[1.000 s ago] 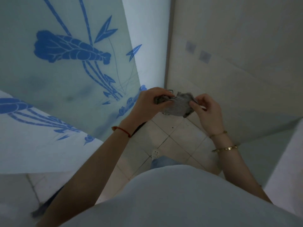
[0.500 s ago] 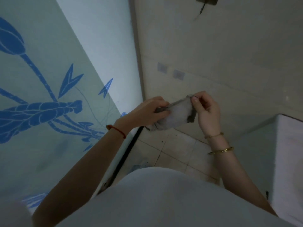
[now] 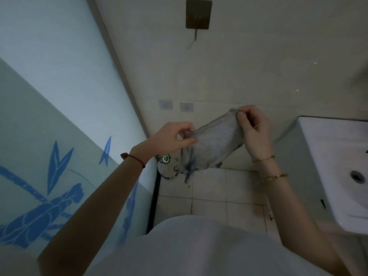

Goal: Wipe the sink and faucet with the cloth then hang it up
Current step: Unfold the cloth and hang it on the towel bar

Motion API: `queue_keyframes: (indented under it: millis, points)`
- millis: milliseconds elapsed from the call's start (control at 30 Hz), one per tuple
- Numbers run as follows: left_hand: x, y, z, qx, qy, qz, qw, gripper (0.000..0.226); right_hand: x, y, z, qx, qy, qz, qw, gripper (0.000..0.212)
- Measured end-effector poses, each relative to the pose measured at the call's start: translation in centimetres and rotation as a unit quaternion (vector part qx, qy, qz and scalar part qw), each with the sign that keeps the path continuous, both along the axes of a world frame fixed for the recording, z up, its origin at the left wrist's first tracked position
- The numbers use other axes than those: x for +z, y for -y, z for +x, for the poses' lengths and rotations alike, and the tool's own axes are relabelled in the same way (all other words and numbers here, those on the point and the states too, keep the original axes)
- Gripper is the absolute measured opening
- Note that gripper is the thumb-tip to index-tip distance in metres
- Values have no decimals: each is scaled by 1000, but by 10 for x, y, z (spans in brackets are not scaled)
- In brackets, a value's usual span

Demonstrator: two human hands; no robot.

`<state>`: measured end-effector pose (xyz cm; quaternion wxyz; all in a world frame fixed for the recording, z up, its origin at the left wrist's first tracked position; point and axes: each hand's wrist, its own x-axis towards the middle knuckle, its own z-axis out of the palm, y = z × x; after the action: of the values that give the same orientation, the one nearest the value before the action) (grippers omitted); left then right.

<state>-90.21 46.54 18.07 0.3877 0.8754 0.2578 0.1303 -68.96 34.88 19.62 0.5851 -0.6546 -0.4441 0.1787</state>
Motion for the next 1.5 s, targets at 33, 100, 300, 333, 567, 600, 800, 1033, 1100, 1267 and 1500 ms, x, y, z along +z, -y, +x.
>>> queue_keyframes:
  millis: [33, 100, 300, 333, 567, 600, 800, 1033, 1100, 1267, 1500]
  points:
    - [-1, -3, 0, -2, -7, 5, 1000, 18, 3, 2, 0, -11, 2, 3, 1000, 10]
    - [-3, -10, -1, -19, -41, 16, 999, 21, 9, 7, 2, -40, -7, 14, 999, 13]
    - [6, -25, -10, -58, -88, -29, 994, 16, 23, 19, 10, -85, -53, -3, 995, 20]
    - [7, -26, -11, -56, -93, -46, 993, 17, 26, 21, 11, -98, -57, -4, 994, 21]
    - [9, -28, -12, 18, 5, -112, 994, 24, 61, 42, 33, -170, -102, 9, 980, 29]
    - [10, -20, -1, 12, 26, -114, 993, 31, 65, 42, 31, -158, -98, 2, 983, 29]
    - [17, 47, 92, -66, 76, -131, 986, 65, 94, 39, 18, -34, -32, -49, 998, 31]
    - [7, 65, 118, -75, 116, -135, 981, 27, 113, 47, 24, -11, -53, -13, 998, 28]
    - [0, 60, 114, -76, 113, -131, 982, 20, 113, 50, 26, -19, -80, -2, 997, 27]
    - [-19, 36, 89, -36, 85, -116, 989, 11, 119, 53, 29, -41, -161, 42, 985, 26]
    - [18, -29, 29, -25, -5, -4, 1000, 40, 124, 39, 39, -75, -164, 60, 982, 24]
